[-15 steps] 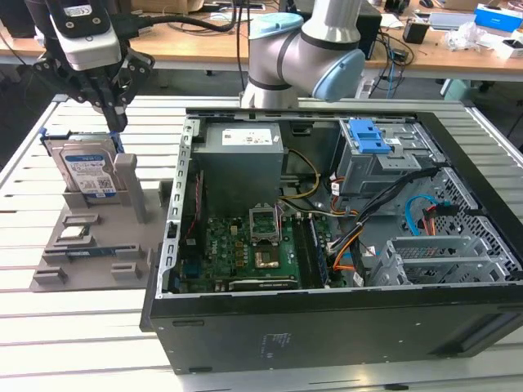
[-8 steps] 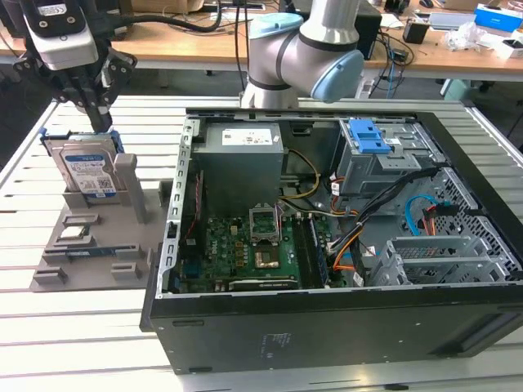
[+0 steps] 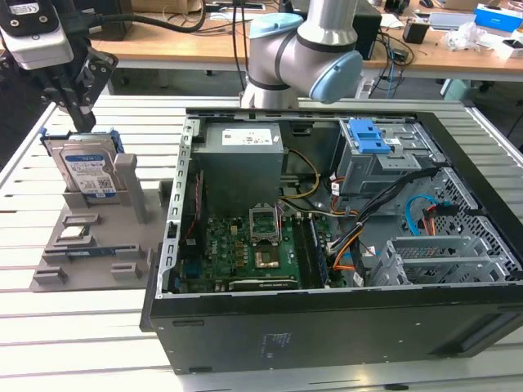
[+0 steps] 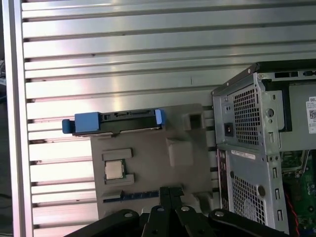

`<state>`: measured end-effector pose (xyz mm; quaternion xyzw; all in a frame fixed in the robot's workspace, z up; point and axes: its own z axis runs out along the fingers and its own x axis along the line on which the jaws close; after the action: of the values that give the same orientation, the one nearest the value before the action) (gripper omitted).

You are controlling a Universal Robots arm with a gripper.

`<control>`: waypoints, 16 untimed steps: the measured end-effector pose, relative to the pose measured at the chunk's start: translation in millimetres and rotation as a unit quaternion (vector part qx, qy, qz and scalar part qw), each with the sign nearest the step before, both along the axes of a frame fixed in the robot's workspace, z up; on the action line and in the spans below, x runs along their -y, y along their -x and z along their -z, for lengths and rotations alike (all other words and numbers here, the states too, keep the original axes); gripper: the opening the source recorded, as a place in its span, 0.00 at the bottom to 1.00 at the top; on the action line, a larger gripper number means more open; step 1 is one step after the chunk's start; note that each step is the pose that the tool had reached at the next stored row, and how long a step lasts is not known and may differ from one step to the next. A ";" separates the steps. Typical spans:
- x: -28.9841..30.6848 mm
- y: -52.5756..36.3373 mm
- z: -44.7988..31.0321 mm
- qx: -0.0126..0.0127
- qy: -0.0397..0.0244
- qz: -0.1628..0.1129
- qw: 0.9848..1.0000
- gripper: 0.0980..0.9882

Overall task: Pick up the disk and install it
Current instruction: 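Reach for the disk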

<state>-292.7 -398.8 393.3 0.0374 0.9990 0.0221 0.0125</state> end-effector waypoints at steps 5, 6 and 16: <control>0.0 7.7 0.0 0.000 0.000 0.000 1.000 0.01; 0.0 8.9 0.1 0.000 0.000 0.000 1.000 0.01; 0.0 23.7 0.0 0.000 0.000 0.000 1.000 0.01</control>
<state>-316.4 -398.9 393.3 0.0374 0.9990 0.0221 0.0125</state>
